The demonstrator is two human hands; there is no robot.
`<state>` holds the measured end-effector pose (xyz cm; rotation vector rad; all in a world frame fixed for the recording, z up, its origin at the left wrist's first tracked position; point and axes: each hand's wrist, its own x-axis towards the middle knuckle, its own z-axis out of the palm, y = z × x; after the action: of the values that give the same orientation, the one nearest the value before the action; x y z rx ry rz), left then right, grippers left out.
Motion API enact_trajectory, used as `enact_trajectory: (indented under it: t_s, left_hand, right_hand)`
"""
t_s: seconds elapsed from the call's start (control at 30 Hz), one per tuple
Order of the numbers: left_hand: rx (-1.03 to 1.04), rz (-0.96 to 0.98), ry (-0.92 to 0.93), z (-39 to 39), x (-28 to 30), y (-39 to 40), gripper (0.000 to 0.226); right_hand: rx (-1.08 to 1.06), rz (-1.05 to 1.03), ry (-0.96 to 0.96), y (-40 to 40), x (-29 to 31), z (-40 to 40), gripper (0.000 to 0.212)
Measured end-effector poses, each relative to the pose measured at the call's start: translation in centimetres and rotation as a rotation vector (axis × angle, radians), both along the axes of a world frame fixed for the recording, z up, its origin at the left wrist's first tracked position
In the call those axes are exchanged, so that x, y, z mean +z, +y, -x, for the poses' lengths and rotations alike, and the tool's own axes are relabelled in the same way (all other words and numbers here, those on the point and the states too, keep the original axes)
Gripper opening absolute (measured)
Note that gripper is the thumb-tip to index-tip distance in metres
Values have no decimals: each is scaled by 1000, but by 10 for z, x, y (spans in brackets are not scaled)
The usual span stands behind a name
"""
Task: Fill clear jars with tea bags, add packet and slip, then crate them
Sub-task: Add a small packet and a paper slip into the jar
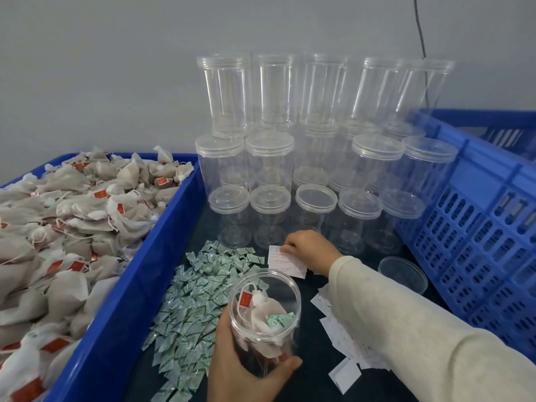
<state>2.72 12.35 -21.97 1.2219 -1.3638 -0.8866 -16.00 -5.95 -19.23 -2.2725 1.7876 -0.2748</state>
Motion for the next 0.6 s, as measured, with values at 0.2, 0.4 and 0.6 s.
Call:
enact_trajectory:
  t_s: [0.2,0.4,0.6]
  left_hand:
    - [-24,-7,-2,-1,-3,-2,107]
    - [-35,-14,7,-1,-3,-1,107]
    - [5,7,5,3,-2,0,109]
  right_hand:
    - [50,137,61,0,-3,3,32]
    - [-14,150,-262,6,12,9,19]
    - [-38,8,-559,27,58,18,12]
